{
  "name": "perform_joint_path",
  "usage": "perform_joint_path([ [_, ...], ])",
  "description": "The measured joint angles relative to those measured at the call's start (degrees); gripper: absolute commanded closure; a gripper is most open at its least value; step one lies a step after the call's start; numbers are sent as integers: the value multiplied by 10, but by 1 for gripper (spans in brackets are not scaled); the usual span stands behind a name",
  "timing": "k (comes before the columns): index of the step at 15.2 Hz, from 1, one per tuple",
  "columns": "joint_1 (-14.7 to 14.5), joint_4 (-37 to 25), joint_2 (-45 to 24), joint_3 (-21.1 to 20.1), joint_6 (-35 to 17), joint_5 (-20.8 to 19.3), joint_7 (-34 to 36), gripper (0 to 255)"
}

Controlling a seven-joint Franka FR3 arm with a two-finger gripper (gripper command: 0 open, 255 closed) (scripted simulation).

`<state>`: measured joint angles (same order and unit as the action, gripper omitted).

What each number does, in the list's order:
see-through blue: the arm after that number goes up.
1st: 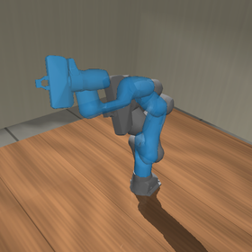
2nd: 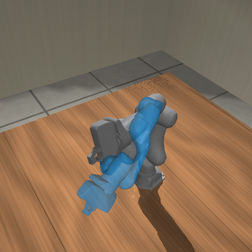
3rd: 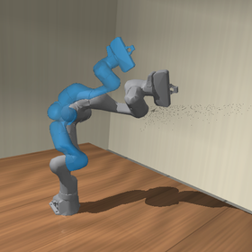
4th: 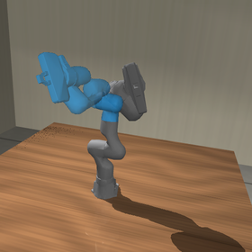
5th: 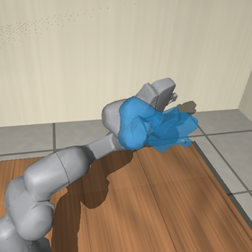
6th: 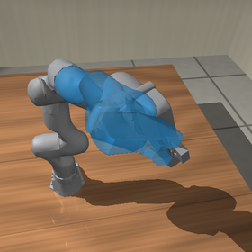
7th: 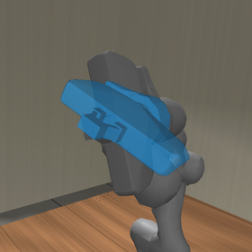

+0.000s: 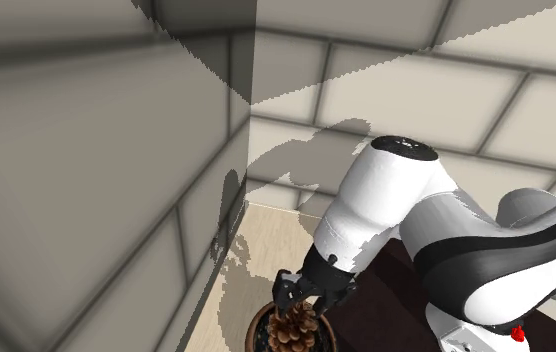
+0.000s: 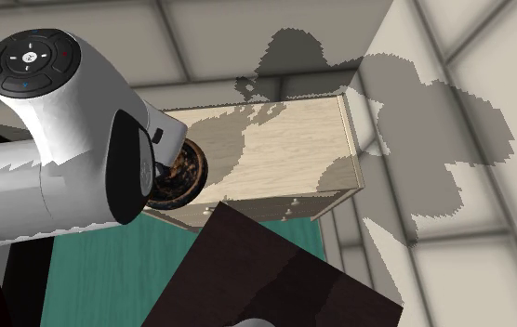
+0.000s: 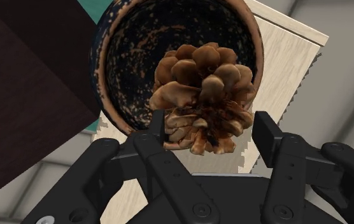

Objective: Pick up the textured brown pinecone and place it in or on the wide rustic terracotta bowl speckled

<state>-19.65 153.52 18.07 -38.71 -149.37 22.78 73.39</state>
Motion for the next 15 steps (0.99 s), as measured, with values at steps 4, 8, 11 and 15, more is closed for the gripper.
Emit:
perform_joint_path([
  [4, 5, 6, -19, -7, -24, -5, 3, 255],
  [8, 6, 6, -20, -8, -26, -5, 3, 255],
  [11, 6, 6, -20, -8, -26, -5, 3, 0],
  [15, 6, 6, -20, -8, -26, -5, 3, 0],
])
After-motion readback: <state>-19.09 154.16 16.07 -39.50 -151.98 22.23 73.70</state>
